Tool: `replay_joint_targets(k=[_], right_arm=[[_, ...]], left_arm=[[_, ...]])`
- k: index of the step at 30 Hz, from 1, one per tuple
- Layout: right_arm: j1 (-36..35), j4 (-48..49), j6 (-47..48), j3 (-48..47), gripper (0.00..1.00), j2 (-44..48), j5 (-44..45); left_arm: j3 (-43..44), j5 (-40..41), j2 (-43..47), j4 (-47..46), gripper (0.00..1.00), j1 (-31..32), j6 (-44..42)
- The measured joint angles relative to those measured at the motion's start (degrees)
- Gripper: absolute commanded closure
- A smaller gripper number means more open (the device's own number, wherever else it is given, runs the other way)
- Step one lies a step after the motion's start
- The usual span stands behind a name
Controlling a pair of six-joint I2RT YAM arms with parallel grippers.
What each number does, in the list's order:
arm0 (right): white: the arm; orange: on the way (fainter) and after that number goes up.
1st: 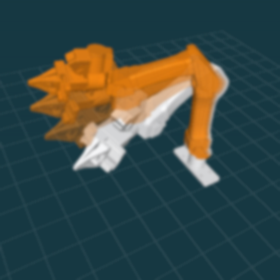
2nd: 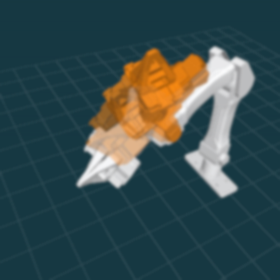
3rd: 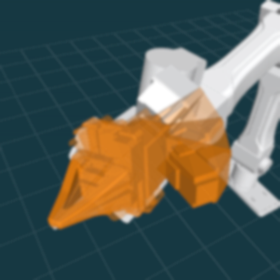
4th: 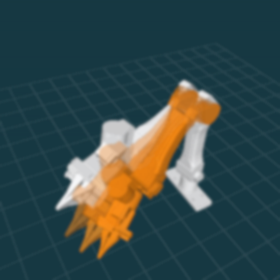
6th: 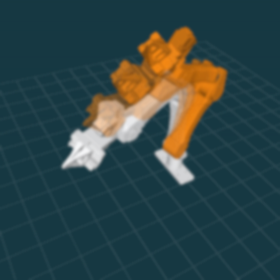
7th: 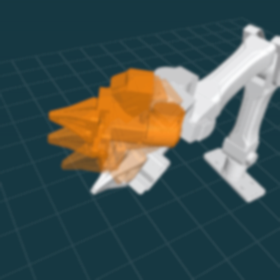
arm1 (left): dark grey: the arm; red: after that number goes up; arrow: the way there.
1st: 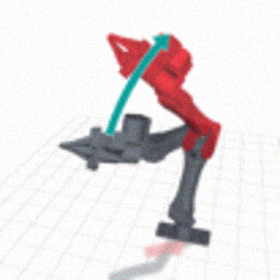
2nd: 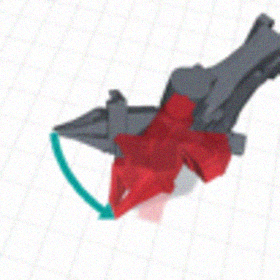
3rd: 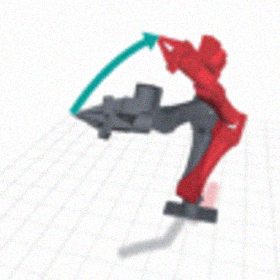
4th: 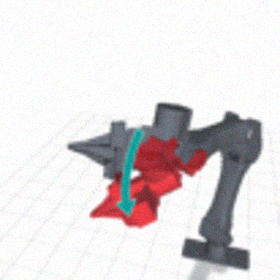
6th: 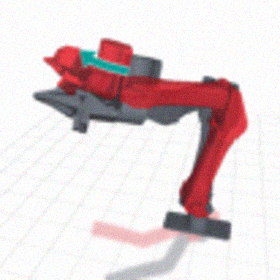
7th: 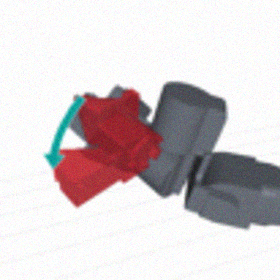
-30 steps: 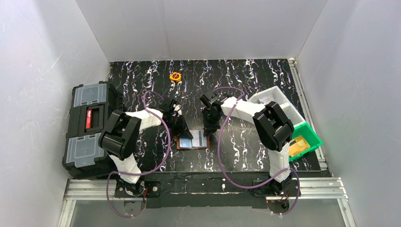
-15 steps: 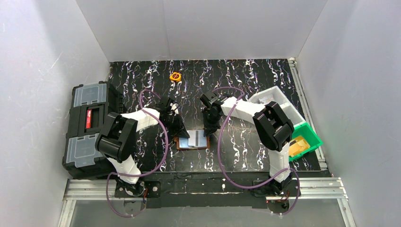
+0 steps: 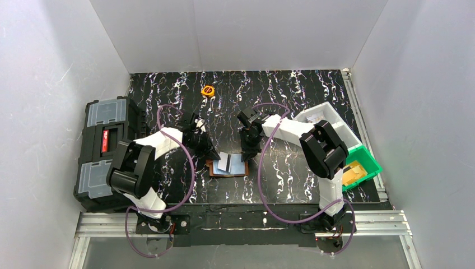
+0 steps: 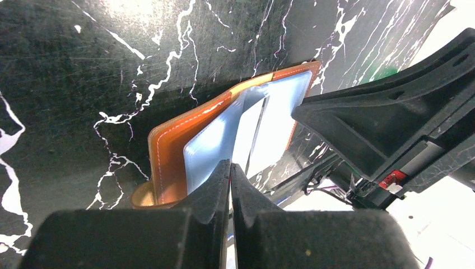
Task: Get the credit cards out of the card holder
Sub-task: Remove the credit card from the card holder, then place the credit card in the storage box.
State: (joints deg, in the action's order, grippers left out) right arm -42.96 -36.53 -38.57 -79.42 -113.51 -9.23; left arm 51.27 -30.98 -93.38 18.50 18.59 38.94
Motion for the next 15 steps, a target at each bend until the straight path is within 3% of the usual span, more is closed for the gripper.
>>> replay_joint_targets(k=[4,7,15], right_arm=[[0.22,-0.28,0.55,-0.39,0.75,0.02,0.02],[0.63,-0.90,1.05,-1.11,0.67,0.04,-0.09],[2.82,-0.87,1.05,-4.09,0.31,3.50,-3.23]], left_arm=[[0.02,-0.48,0.83,0.59,1.00,-1.01,-0.20],[0.15,-0.94,1.57,1.33,1.00,-1.66,-0.39],[1.14,-3.58,2.45,1.73,1.00,-3.63,0.11]])
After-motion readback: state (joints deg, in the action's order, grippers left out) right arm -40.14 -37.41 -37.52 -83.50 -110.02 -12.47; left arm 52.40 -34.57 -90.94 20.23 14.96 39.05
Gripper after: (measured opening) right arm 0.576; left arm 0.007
